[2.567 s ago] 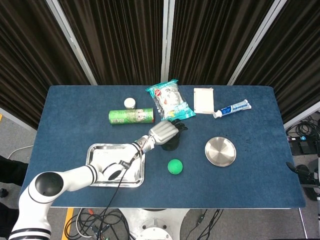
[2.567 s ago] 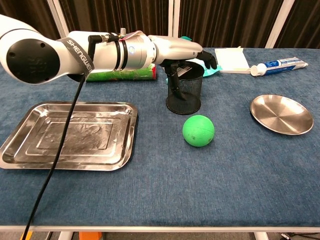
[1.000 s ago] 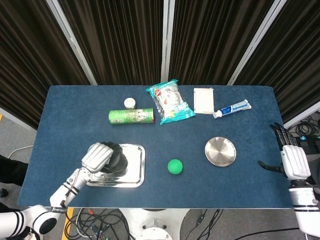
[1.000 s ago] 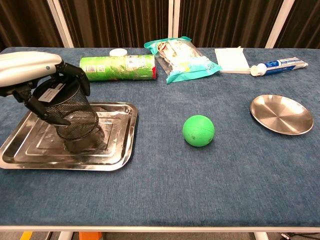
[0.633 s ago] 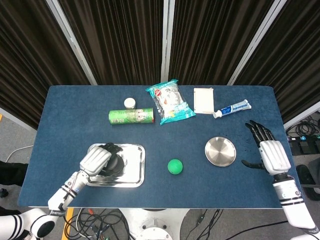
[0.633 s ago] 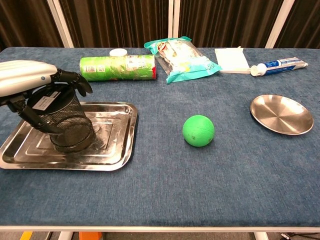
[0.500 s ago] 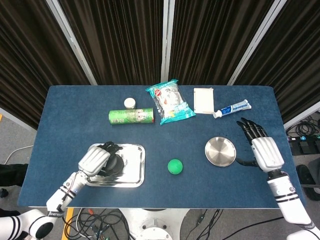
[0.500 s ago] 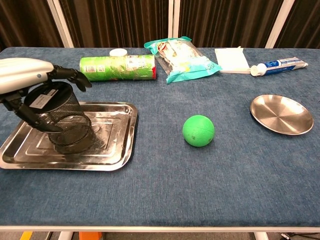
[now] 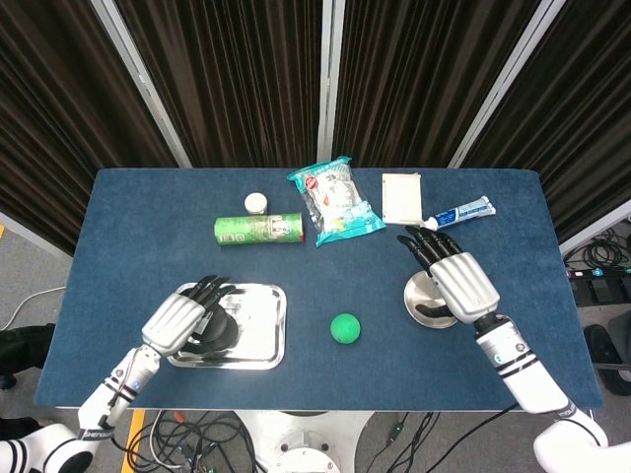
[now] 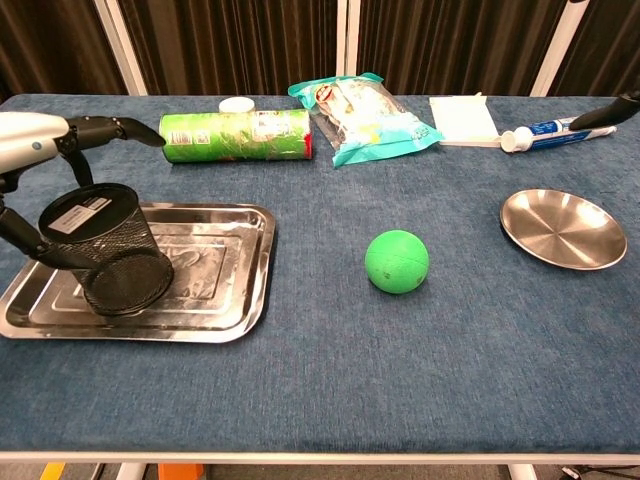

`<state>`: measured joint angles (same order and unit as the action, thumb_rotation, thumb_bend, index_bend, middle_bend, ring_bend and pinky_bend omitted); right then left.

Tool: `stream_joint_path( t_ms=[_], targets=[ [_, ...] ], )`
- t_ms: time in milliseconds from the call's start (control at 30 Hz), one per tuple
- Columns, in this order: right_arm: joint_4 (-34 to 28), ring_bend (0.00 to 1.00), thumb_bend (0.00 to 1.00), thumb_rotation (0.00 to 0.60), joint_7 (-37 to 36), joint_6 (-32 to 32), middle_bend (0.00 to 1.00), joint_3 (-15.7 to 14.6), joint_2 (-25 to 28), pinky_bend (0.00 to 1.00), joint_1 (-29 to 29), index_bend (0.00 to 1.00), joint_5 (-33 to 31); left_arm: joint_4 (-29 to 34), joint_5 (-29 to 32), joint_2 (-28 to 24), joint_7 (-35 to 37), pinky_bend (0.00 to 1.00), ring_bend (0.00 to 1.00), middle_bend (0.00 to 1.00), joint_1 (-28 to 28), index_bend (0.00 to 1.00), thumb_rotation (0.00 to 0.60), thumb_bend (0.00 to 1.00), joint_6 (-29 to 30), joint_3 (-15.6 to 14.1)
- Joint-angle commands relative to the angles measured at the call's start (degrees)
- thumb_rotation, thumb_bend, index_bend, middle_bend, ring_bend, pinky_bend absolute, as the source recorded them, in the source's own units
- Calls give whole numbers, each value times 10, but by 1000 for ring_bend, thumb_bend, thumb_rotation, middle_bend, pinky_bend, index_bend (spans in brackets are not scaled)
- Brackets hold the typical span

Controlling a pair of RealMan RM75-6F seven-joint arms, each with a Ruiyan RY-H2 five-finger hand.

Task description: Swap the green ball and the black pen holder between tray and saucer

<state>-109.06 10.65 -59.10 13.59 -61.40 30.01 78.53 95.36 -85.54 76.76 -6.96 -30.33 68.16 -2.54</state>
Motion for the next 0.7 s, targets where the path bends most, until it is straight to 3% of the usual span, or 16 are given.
stream_joint_path(
  t_ms=[33,333,700],
  targets=[
    [-7,0,0,600,17,14,0,-2,-3,112,12,0,-9,12,-2,-16,-1,341,13,26,14,85,600,71,22,4],
    [-6,0,0,600,57,71,0,-25,-29,115,54,0,-41,55,1,-97,-18,321,10,26,106,86,600,71,128,-18],
    [25,0,0,600,116,113,8,-54,-117,150,102,0,-86,10,8,-94,-19,300,10,26,165,86,600,73,165,-22]
  ],
)
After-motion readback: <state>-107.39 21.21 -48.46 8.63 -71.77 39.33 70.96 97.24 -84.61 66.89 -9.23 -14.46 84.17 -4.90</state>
